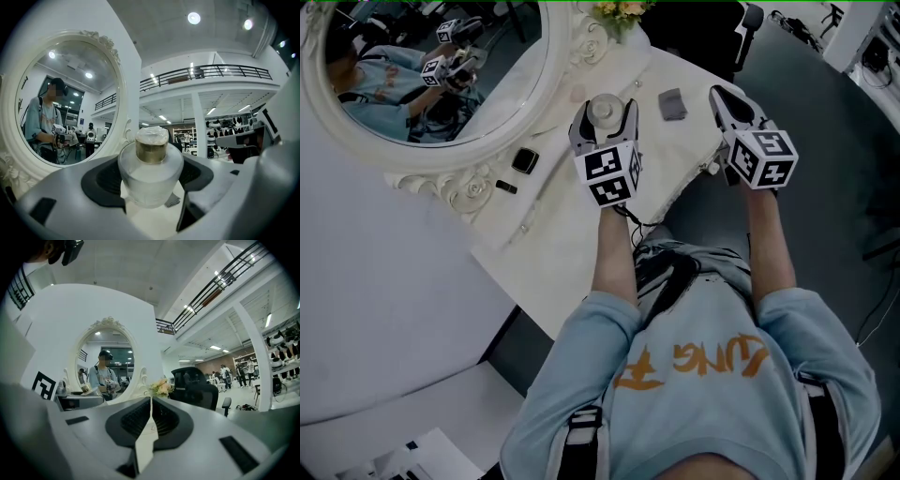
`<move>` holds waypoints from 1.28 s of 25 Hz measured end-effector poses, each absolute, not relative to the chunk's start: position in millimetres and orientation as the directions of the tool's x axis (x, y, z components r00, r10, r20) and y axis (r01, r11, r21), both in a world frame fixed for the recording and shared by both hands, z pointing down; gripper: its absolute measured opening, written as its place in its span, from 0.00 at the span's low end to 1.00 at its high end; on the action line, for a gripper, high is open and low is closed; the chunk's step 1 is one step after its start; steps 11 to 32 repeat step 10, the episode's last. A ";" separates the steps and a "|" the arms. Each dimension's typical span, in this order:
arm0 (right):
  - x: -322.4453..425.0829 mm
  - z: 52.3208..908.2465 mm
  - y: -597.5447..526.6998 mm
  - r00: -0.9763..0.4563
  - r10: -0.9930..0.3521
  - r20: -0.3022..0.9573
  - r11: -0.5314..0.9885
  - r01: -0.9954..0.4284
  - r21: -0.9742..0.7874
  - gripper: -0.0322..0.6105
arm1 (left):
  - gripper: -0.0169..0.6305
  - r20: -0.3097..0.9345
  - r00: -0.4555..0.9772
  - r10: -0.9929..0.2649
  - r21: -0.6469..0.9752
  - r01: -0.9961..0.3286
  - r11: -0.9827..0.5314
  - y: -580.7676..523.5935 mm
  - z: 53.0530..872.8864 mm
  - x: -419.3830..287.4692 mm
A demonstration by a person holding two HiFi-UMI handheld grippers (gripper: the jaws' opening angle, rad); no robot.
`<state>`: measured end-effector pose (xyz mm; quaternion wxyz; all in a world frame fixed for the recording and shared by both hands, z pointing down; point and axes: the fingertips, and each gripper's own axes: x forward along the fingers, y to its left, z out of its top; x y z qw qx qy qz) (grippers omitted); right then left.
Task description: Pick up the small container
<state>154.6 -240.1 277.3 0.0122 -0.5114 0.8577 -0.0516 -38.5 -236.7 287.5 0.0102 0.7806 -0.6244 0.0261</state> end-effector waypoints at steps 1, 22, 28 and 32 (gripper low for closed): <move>154.1 278.2 -240.3 -0.476 -0.879 0.032 0.471 -0.877 -0.098 0.10 | 0.54 0.054 0.220 -0.974 -0.016 -0.975 -0.221 -236.9 289.0 -38.9; 156.6 275.8 -242.5 -0.466 -0.884 0.032 0.462 -0.882 -0.086 0.10 | 0.54 0.066 0.220 -0.973 -0.001 -0.975 -0.221 -239.8 292.9 -39.3; 156.6 275.8 -242.5 -0.466 -0.884 0.032 0.462 -0.882 -0.086 0.10 | 0.54 0.066 0.220 -0.973 -0.001 -0.975 -0.221 -239.8 292.9 -39.3; 156.6 275.8 -242.5 -0.466 -0.884 0.032 0.462 -0.882 -0.086 0.10 | 0.54 0.066 0.220 -0.973 -0.001 -0.975 -0.221 -239.8 292.9 -39.3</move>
